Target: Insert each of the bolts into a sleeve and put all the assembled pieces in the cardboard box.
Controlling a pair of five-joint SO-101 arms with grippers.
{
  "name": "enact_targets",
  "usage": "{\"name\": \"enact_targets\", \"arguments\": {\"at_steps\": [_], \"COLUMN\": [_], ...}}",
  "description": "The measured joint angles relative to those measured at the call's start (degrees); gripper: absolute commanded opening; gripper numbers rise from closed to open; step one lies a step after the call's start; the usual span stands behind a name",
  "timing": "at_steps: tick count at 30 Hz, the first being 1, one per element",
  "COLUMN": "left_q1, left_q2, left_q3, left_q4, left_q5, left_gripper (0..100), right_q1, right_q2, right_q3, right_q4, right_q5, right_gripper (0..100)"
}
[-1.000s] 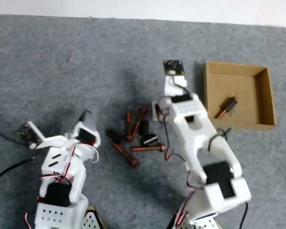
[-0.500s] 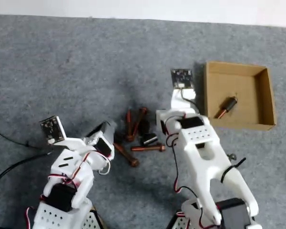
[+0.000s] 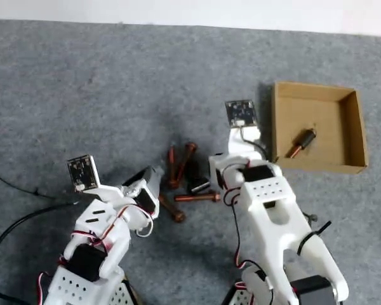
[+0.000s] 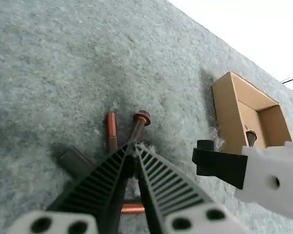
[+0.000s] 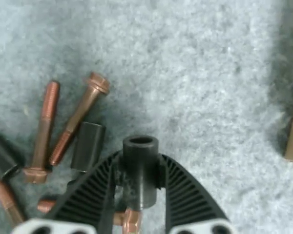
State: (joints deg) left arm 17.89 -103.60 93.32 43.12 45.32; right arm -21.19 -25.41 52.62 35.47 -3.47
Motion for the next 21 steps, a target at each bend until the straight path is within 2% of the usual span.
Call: {"name": "enact_targets", "arguments": {"at_steps": [8, 21], "left_q1": [0.00, 1.85], "left_q2": [0.00, 0.00], "left_q3": [0.00, 0.00], "left_q4": [0.00, 0.00], "left_q5": [-4.13, -6.59], "left_gripper": [1, 1], "right_q1": [0.00, 0.00], "right_q2": [-1.76, -1.76], "right_q3": [4.57, 4.57], "right_q4": [-6.15, -6.51], "right_q5": [0.00, 0.00], "right_gripper": [0.4, 0.4]}}
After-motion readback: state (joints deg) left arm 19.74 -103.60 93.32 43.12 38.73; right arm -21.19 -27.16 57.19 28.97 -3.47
